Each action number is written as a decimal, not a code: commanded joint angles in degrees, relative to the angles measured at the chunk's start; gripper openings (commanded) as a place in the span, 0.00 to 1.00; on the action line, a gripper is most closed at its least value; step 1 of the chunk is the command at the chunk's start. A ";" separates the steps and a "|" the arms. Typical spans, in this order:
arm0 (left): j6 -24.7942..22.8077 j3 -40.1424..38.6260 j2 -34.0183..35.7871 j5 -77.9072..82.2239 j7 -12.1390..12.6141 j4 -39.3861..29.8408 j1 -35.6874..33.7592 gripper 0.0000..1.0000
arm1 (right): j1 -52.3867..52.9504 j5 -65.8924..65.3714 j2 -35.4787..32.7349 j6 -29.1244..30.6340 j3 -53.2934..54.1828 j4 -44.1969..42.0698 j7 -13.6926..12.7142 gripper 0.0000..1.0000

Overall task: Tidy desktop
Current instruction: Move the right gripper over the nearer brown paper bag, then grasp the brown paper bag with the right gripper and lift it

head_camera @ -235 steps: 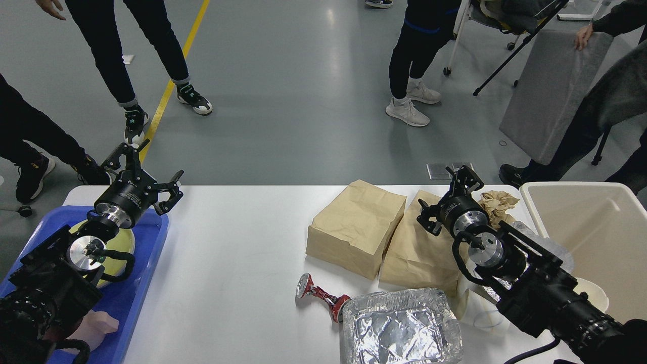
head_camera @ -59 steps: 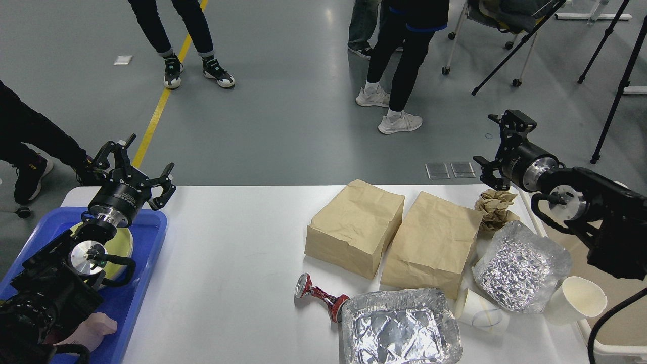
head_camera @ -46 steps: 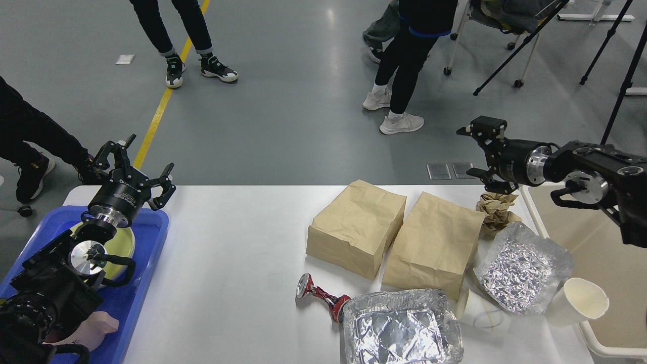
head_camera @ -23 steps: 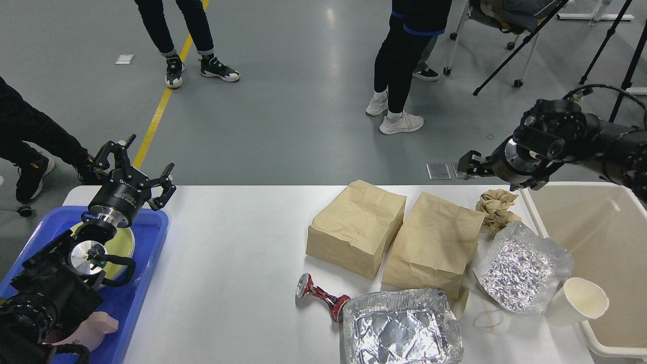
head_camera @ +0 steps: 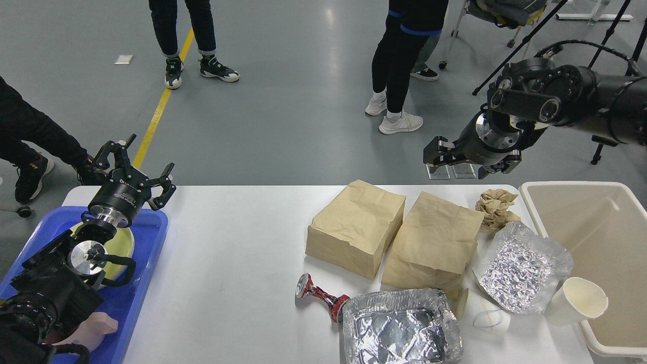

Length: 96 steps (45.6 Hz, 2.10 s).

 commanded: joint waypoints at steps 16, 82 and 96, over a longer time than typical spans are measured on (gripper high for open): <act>0.00 0.00 0.00 -0.08 0.00 0.00 0.00 0.96 | -20.82 1.92 1.78 -0.78 19.84 -13.27 0.00 1.00; 0.00 0.00 0.00 0.01 0.00 0.00 0.00 0.96 | -23.83 1.92 3.37 -6.40 33.83 -12.67 0.27 0.00; 0.00 0.00 0.00 0.01 0.00 0.00 0.00 0.96 | -11.17 2.01 -10.60 -0.17 40.33 -2.90 0.27 0.00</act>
